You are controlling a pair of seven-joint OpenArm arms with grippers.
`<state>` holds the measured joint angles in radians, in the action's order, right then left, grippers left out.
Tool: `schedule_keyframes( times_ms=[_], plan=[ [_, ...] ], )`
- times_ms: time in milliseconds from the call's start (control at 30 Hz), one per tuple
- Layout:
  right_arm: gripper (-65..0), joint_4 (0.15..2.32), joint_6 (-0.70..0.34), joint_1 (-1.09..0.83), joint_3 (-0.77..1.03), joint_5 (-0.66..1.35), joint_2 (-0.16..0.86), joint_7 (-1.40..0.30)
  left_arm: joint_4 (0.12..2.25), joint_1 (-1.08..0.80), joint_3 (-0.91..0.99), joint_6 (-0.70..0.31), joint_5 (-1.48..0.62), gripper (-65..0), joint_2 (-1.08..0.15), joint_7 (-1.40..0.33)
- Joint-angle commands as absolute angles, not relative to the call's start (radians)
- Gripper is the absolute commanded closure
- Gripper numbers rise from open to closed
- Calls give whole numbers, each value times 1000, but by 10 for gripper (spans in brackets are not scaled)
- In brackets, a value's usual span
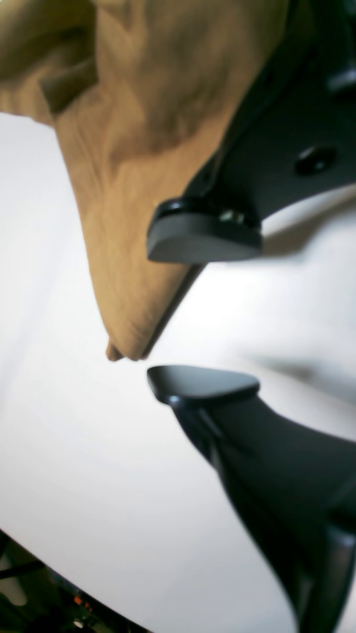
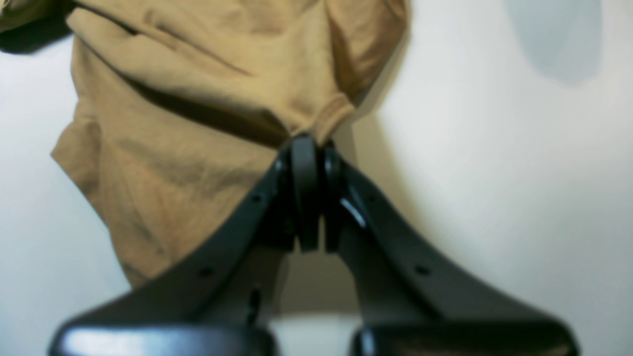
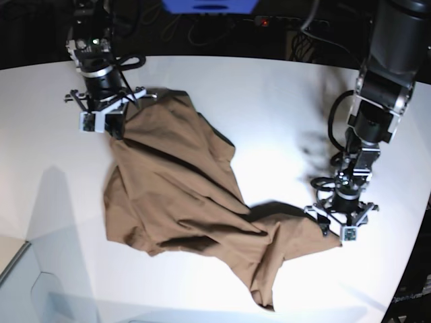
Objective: Layout the t-shirt on the table in an organized manner, then fold the t-shirt properly
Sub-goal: 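Pull the grasped edges apart with both grippers to spread the shirt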
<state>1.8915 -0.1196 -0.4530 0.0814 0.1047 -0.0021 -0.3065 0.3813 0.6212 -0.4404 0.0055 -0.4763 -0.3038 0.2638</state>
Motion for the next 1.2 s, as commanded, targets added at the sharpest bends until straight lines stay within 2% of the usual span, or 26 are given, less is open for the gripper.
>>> schedule_keyframes(
  times_ms=[0, 300, 467, 667, 933, 1167],
  plan=[
    [0, 1913, -124, -455, 82, 107, -1, -280, 397, 661, -438, 12, -475, -324, -295, 298],
    [0, 1913, -125, -472, 82, 107, -2, -280, 315, 667, -438, 8, -475, -324, -213, 298],
    [0, 1913, -162, -479, 87, 107, -2, -280, 305, 662, -441, 8, -472, -323, -179, 288],
    [0, 1913, -162, -470, 88, 107, 28, -280, 292, 625, -526, 10, -406, -321, -182, 170],
    [0, 1911, -162, -427, 140, 107, 38, -280, 447, 490, -447, 12, -406, -320, -236, 71],
    [0, 1908, -163, -387, 228, 107, 41, -280, 774, 305, -341, 12, -401, -320, -265, -137]
  ],
)
